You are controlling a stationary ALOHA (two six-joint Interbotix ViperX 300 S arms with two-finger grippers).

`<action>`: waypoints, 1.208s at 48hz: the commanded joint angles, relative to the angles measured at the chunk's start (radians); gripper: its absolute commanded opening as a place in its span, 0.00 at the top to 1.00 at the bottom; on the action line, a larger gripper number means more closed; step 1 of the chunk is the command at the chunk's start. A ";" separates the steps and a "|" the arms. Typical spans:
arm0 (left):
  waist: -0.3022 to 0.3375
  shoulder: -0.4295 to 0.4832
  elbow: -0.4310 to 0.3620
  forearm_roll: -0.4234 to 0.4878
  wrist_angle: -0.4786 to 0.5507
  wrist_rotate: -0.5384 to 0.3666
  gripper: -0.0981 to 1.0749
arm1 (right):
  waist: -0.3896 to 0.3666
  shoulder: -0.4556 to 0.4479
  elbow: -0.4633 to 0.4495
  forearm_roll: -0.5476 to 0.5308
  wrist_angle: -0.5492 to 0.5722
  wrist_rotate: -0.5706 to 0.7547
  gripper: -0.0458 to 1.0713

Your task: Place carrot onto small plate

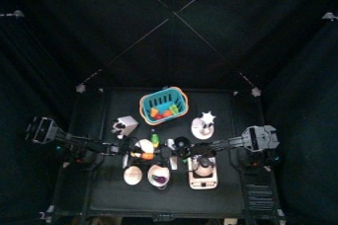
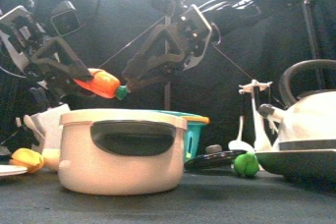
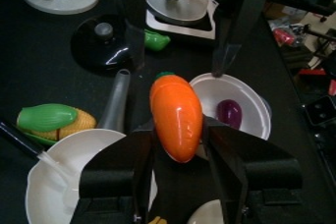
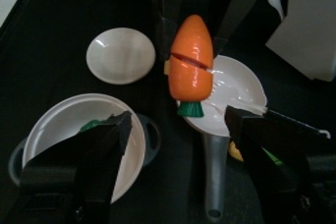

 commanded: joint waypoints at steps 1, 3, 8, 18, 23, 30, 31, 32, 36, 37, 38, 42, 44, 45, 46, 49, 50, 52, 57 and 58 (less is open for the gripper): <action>-0.002 -0.005 -0.008 0.000 0.008 -0.006 0.37 | 0.003 -0.075 0.026 0.000 -0.003 0.002 0.03; -0.003 -0.006 -0.006 -0.002 0.015 -0.008 0.37 | 0.008 -0.097 0.041 0.002 -0.003 0.002 0.03; -0.025 -0.006 -0.006 -0.037 0.055 -0.009 0.37 | 0.012 -0.138 0.081 0.000 -0.003 0.002 0.03; -0.110 -0.048 0.025 -0.153 0.279 -0.009 0.38 | 0.009 -0.153 0.115 0.011 -0.003 0.005 0.03; -0.155 -0.101 0.038 -0.204 0.328 -0.008 0.38 | 0.009 -0.153 0.118 0.012 -0.003 0.006 0.03; -0.224 -0.170 0.063 -0.291 0.376 -0.017 0.38 | 0.006 -0.152 0.120 0.012 -0.003 0.006 0.03; -0.233 -0.178 0.066 -0.308 0.376 -0.015 0.38 | 0.006 -0.152 0.121 0.012 -0.003 0.008 0.03; -0.238 -0.183 0.067 -0.319 0.377 -0.015 0.38 | 0.006 -0.152 0.121 0.012 -0.003 0.008 0.03; -0.255 -0.184 0.071 -0.356 0.385 -0.015 0.38 | 0.005 -0.147 0.120 0.017 -0.003 0.009 0.03; -0.258 -0.183 0.072 -0.364 0.387 -0.015 0.38 | 0.005 -0.146 0.118 0.017 -0.003 0.008 0.03; -0.258 -0.179 0.071 -0.371 0.387 -0.017 0.38 | 0.005 -0.143 0.118 0.017 -0.003 0.009 0.03; -0.259 -0.161 0.066 -0.408 0.387 -0.018 0.38 | 0.005 -0.138 0.117 0.017 -0.003 0.009 0.03; -0.262 -0.149 0.058 -0.428 0.387 -0.015 0.38 | 0.003 -0.138 0.117 0.017 -0.003 0.008 0.03; -0.262 -0.140 0.055 -0.436 0.387 -0.015 0.38 | 0.003 -0.137 0.117 0.017 -0.003 0.008 0.03; -0.262 -0.130 0.051 -0.442 0.387 -0.015 0.38 | 0.003 -0.135 0.117 0.017 -0.003 0.006 0.03; -0.264 -0.103 0.034 -0.454 0.388 -0.017 0.37 | 0.003 -0.135 0.115 0.017 -0.003 0.006 0.03; -0.268 -0.097 0.029 -0.457 0.388 -0.017 0.37 | 0.003 -0.133 0.115 0.017 -0.003 0.006 0.03; -0.281 -0.080 0.017 -0.472 0.388 -0.017 0.37 | 0.003 -0.133 0.115 0.017 -0.003 0.006 0.03; -0.305 -0.032 0.002 -0.522 0.390 -0.018 0.36 | 0.003 -0.135 0.115 0.017 -0.003 0.005 0.03; -0.308 -0.021 0.002 -0.534 0.390 -0.017 0.35 | 0.003 -0.133 0.115 0.017 -0.003 0.005 0.03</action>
